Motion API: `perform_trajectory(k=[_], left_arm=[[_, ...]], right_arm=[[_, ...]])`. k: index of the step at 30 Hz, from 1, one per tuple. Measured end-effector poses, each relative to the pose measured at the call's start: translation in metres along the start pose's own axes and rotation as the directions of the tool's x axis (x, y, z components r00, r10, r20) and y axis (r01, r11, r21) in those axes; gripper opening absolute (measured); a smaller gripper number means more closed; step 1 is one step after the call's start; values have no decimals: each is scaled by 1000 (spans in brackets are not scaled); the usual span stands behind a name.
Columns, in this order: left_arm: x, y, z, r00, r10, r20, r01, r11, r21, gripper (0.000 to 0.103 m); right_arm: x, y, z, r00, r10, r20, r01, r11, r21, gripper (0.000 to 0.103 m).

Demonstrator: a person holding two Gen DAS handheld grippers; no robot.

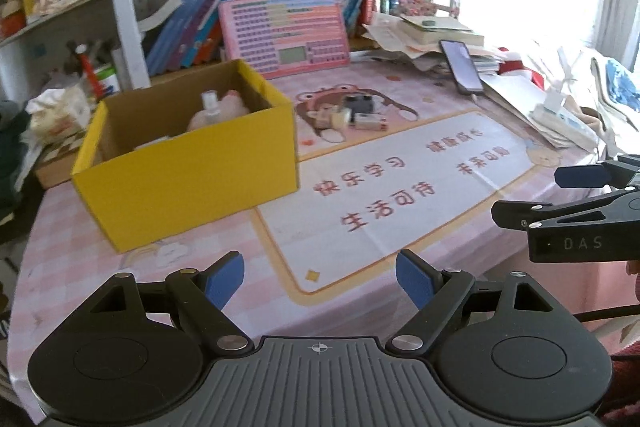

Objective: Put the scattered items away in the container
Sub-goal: 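Withdraw both open tools from the box back toward the remaining table items, then grasp the white card box with the right tool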

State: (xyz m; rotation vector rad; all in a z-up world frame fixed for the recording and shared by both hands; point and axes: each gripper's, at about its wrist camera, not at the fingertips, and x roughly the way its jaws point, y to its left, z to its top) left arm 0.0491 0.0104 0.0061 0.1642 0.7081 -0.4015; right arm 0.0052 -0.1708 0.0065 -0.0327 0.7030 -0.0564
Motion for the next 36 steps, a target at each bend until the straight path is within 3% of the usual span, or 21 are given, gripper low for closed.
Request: perform_trajectory(k=[11,30,36], left_arm=[[31,-39,24,999,-51,-8,51,996,78,85],[131,-76,101,998,26,-65,-28,999,-27,85],[164,-81,124,992,88,-88,-90,996,-11,85]], right_arm=[[26,-38,11,1000,-8,-15,8,1000,12,86],[119,-120,91,995,101,-2,-101,993,-65,86],[159,-123,104,986,165,9,-161,972,-174,84]])
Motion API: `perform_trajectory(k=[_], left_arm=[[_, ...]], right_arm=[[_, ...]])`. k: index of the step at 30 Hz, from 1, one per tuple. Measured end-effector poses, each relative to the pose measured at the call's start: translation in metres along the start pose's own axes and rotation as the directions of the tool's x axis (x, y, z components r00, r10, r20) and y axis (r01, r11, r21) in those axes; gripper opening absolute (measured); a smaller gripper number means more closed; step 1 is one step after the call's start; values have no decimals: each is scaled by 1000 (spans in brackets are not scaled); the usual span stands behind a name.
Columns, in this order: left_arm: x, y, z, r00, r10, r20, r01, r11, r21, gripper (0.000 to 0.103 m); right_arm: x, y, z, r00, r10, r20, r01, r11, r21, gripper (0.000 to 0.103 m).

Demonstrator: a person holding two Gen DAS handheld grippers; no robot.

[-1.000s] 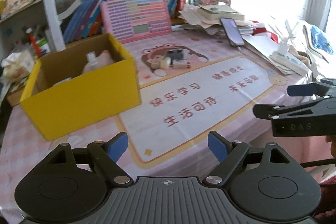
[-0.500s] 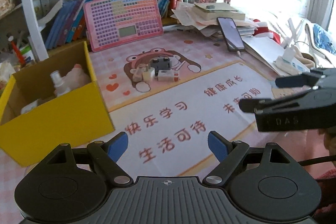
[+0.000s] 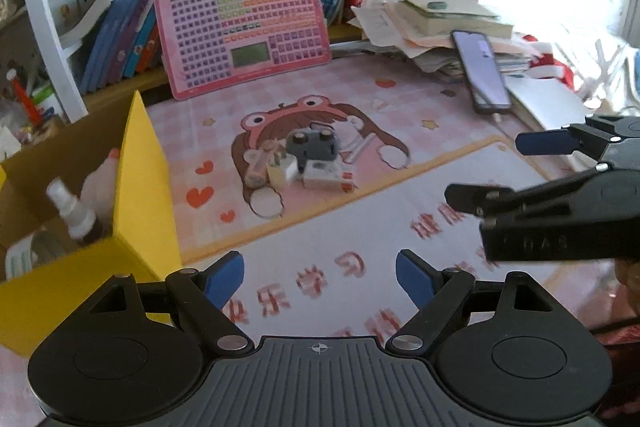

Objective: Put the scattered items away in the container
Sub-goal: 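Grasp the white card box with the right tool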

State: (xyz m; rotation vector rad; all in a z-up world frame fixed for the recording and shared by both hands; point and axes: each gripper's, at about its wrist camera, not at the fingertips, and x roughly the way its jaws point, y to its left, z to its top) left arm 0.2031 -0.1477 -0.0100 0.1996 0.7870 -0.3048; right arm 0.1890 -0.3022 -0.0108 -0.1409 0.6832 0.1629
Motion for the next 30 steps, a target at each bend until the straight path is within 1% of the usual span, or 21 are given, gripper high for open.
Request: perform_trajectory(k=[2,3,7,9,12,14,16,17,19,21,25,27,30], left_arm=[[12,-1,8,1000,29,-8,-29,1000,-10,85],[16,0,11,999,39,-11,-39,999,-16,85],[35,3,21,997,71,-24,-72,997,-39,85],[43,5,23,996,87,-23,-88,995,-48,85],[52,8,25,994,107,-18,-108,992,-66,85],[56,9,25,991,135,-17,-136,988,-77,85],[60,9,26,984,172,-33,-174,981,-83,85],[62,9,26,982,183,-43,-186,979,-85,85],[65,10,27,979,197,-51,-201,976,-85,85],[68,11,27,976,210,-60,-215,973,-82,85],[73,14,30,973,219,-72,-225,970,-95,85],[75,14,31,973,220,-74,-226,969,-94,85],[81,13,33,972,222,-80,-229,970,-87,85]], right_arm=[[13,-2,3,999,32,-1,-32,999,-31,82],[19,-3,5,999,50,-7,-50,998,-30,78],[45,-9,16,992,129,-15,-129,991,-24,69],[61,-11,22,984,178,-25,-179,984,-14,58],[86,-15,31,970,237,-52,-237,972,4,49],[102,-15,35,961,269,-60,-269,963,0,49],[119,-13,38,953,287,-94,-290,957,-14,48],[128,-12,39,950,294,-111,-298,954,-23,46],[143,-9,40,942,309,-129,-316,948,-44,45],[153,-8,41,932,338,-134,-346,937,-49,42],[165,-7,46,906,399,-142,-410,910,-58,38],[170,-8,48,894,423,-148,-434,900,-49,37],[173,-8,50,885,443,-145,-455,889,-56,37]])
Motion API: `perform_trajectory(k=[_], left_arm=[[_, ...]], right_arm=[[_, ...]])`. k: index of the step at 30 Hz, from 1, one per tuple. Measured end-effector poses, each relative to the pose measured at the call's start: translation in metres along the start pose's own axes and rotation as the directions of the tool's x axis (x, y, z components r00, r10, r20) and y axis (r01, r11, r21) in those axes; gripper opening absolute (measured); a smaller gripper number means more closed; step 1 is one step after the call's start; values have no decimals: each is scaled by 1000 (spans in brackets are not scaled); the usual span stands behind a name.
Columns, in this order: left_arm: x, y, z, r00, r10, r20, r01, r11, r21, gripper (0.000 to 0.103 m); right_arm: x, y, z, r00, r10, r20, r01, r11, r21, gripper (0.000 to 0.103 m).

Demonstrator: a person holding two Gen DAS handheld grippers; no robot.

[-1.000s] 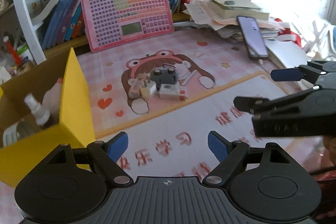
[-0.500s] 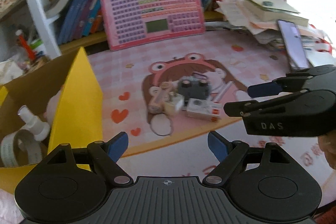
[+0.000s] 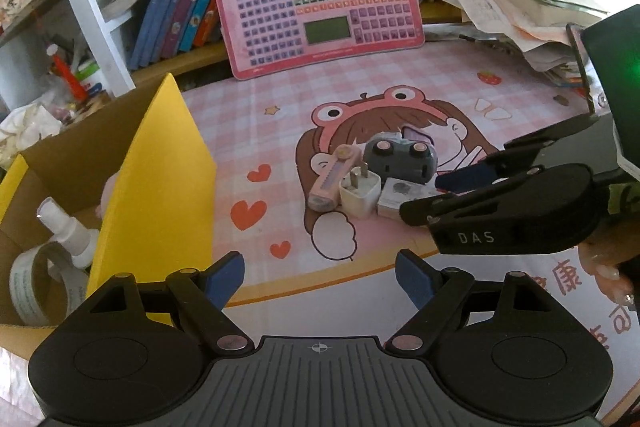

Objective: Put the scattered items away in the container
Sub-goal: 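Grasp the white card box with the right tool, then grasp the white plug adapter with the left tool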

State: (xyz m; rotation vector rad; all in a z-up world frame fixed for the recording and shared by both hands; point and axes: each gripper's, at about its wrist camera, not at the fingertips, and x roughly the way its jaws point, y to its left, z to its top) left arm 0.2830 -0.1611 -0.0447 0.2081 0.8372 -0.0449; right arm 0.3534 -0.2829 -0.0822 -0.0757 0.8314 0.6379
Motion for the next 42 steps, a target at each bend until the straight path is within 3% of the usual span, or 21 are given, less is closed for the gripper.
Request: perform_trajectory(k=[5,12,21,31,34,39,42], left_arm=[[11,-8,4,1000,7,-2,-7,1000,21,84],[25,-13,12,1000,-1,3,1,1000,27,84],[58,-25,33,1000,-10,5,10,1000,-7,54],[79,-35,41,999,8,35,-9,1000,29,42],[80,-37,40,999,4,49,-7,999,47,34],[67,-42,35,995,-93,32,91,993,75,31],[64,-47,30,995,-98,20,96,990,105,32]], right_arm=[[-4,-6,-1,1000,15,-1,-15,1000,8,34],[-29,-23,-18,996,-85,-6,85,995,47,31],[-55,-29,-44,989,-147,-13,148,981,123,31],[-56,-25,-45,988,-153,-7,153,982,110,32],[-55,-23,-42,988,-157,4,156,984,89,40],[-54,-21,-39,986,-164,1,164,985,57,42],[-53,-21,-40,987,-163,-8,163,985,59,42]])
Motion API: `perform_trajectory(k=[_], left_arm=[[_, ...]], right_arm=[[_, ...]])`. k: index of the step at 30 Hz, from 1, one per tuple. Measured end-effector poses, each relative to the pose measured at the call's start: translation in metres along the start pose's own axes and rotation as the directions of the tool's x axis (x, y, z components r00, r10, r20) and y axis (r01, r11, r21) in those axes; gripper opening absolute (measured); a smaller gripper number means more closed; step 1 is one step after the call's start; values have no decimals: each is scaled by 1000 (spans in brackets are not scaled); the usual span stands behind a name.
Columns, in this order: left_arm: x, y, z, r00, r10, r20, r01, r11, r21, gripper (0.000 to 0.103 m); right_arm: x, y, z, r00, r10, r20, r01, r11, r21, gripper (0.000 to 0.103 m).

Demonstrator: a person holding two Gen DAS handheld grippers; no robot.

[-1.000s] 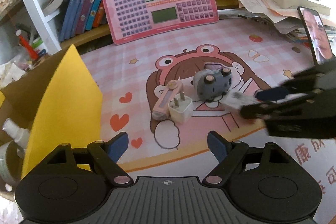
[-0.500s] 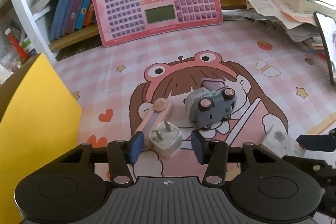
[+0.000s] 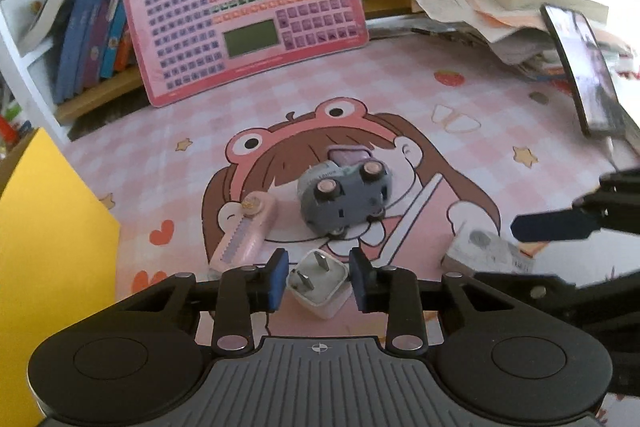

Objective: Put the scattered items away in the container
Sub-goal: 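Grasp the white plug adapter with the left tool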

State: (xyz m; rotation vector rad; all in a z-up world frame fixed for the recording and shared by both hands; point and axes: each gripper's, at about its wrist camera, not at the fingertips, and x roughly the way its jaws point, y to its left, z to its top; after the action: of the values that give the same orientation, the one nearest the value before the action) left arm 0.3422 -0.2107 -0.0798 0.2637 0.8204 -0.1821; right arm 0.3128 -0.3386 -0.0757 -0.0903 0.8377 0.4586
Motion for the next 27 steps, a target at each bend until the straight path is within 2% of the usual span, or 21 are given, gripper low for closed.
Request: perform_trajectory(k=[3,10,14,17,27], left_arm=[[6,-1,-1,1000,4,-31,-4,1000,8,36],[9,2,1,1000,2,-23,-3,1000,-27,37],[9,9,0,999,-38,-30,35,997,-76,32],[6,9,-2,999,-43,-30,41,996,-78,30],[-21,7,-7,998,-56,12,57,995,-79,30]], right_arm=[[2,1,1,1000,-4,-5,4,1000,-4,42],[10,6,2,999,-34,-24,34,999,-18,40],[12,8,-1,999,-43,-23,42,998,-37,41],[12,10,-1,999,-51,-20,50,997,-58,29],[-8,15,-5,1000,-26,8,26,999,-47,28]])
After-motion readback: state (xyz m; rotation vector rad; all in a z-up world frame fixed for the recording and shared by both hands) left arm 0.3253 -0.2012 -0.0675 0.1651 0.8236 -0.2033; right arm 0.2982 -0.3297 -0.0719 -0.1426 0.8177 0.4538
